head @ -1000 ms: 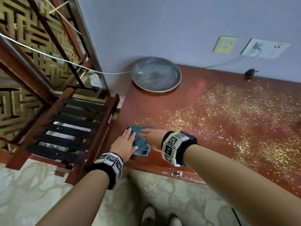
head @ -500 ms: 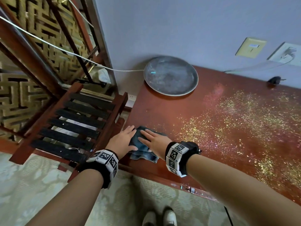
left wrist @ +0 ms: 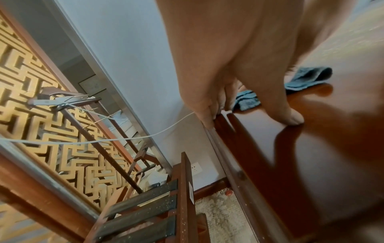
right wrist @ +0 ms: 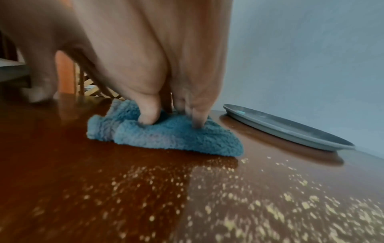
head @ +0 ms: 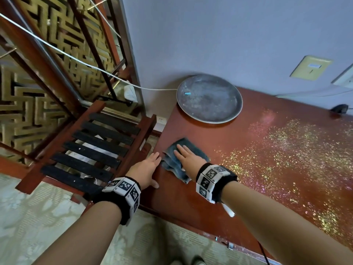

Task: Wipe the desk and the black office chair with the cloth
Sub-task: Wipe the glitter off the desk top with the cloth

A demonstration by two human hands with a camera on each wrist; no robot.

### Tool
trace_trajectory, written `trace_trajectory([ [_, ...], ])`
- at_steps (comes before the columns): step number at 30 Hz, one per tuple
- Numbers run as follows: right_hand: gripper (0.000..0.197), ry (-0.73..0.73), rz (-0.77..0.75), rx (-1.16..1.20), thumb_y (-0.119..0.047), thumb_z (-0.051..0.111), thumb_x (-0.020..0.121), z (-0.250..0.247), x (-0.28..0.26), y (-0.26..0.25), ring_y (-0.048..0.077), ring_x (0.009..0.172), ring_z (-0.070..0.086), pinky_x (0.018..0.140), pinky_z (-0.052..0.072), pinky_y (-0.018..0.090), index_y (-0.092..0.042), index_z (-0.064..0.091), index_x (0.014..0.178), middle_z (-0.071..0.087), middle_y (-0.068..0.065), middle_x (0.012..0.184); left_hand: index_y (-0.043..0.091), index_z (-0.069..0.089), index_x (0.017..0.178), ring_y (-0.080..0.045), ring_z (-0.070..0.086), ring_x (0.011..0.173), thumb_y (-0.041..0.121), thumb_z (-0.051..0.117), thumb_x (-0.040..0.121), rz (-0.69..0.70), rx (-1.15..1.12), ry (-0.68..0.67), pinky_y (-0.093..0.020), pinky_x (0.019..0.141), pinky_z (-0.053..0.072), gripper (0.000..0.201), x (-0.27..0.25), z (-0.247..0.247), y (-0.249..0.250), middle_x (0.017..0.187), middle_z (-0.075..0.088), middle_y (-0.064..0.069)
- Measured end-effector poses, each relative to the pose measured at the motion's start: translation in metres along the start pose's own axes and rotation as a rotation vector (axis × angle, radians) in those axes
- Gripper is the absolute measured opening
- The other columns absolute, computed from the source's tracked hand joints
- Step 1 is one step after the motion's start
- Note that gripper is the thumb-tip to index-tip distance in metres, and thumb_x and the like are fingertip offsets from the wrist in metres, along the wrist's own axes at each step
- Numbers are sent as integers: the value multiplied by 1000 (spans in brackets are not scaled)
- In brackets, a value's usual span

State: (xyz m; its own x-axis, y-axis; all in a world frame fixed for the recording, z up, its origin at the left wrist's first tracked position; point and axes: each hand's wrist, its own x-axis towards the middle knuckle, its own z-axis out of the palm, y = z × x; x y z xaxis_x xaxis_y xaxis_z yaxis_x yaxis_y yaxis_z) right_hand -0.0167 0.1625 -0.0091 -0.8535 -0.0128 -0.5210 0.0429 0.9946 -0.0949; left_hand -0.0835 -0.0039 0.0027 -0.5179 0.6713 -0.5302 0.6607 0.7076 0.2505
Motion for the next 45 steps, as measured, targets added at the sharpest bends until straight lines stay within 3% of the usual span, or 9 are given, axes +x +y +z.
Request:
trace_trajectory([
  [6, 63, -45, -205, -160, -27, 35, 100, 23, -21, -3, 26, 145, -11, 118, 7, 38, -15, -1, 150, -14, 9, 157, 9, -1, 152, -14, -5, 147, 27, 75, 79, 28, 15, 2, -31, 118, 15, 106, 22, -15, 10, 160, -9, -3],
  [8, 62, -28, -174, -135, -24, 35, 100, 15, -14, 10, 24, 145, -10, 118, 7, 37, -16, -1, 150, -15, 8, 157, 8, -4, 151, -16, -7, 147, 29, 75, 79, 29, 30, -23, -32, 118, 15, 109, 29, -17, 16, 159, -12, -5],
  [13, 82, 13, 6, 10, -17, 55, 92, 0, 17, 25, 27, 144, -12, 118, 13, 42, -14, -2, 150, -15, 8, 156, 7, -10, 150, -16, -13, 146, 34, 80, 73, -4, 50, -71, -33, 119, 15, 121, 40, -21, 20, 158, -19, -5],
  [18, 67, -36, -221, -117, -23, 40, 99, 6, -3, 26, 24, 145, -10, 119, 6, 39, -18, -1, 150, -14, 6, 157, 3, -11, 149, -20, -15, 146, 35, 81, 70, -11, 90, -96, -33, 118, 10, 126, 54, -33, 24, 157, -21, -10],
  [24, 73, 11, -55, -34, -19, 49, 96, -31, 40, 54, 26, 145, -4, 117, 17, 40, -18, 1, 151, -10, 8, 157, 5, -14, 149, -18, -17, 145, 37, 84, 65, -22, 95, -111, -35, 119, 15, 132, 62, -36, 23, 156, -24, -8],
  [30, 68, -47, -276, -198, -24, 43, 98, 0, 8, 40, 25, 145, -9, 118, 9, 41, -18, 1, 151, -12, 6, 157, 6, -23, 146, -17, -16, 145, 29, 87, 62, -46, 9, -67, -32, 120, 12, 140, 61, -32, 24, 157, -23, -6],
  [34, 67, -53, -217, -179, -22, 40, 99, -21, 37, 53, 25, 145, -9, 118, 5, 35, -16, -2, 150, -13, 9, 157, 6, -23, 146, -17, -14, 146, 29, 88, 61, -67, 40, -54, -32, 119, 13, 141, 60, -35, 30, 157, -21, -7],
  [40, 69, -45, -84, -108, -15, 44, 98, -63, 86, 70, 27, 145, -7, 117, 9, 35, -17, -2, 150, -12, 8, 157, 7, -23, 147, -16, -10, 146, 30, 86, 63, -135, -1, -51, -32, 118, 19, 140, 55, -33, 30, 156, -24, -5],
  [45, 68, -67, -254, -225, -16, 42, 98, -35, 57, 56, 28, 145, -9, 117, 14, 44, -16, -1, 150, -14, 8, 157, 9, -18, 149, -16, -3, 147, 31, 85, 65, -108, -17, -60, -30, 116, 19, 135, 51, -40, 26, 158, -17, -4],
])
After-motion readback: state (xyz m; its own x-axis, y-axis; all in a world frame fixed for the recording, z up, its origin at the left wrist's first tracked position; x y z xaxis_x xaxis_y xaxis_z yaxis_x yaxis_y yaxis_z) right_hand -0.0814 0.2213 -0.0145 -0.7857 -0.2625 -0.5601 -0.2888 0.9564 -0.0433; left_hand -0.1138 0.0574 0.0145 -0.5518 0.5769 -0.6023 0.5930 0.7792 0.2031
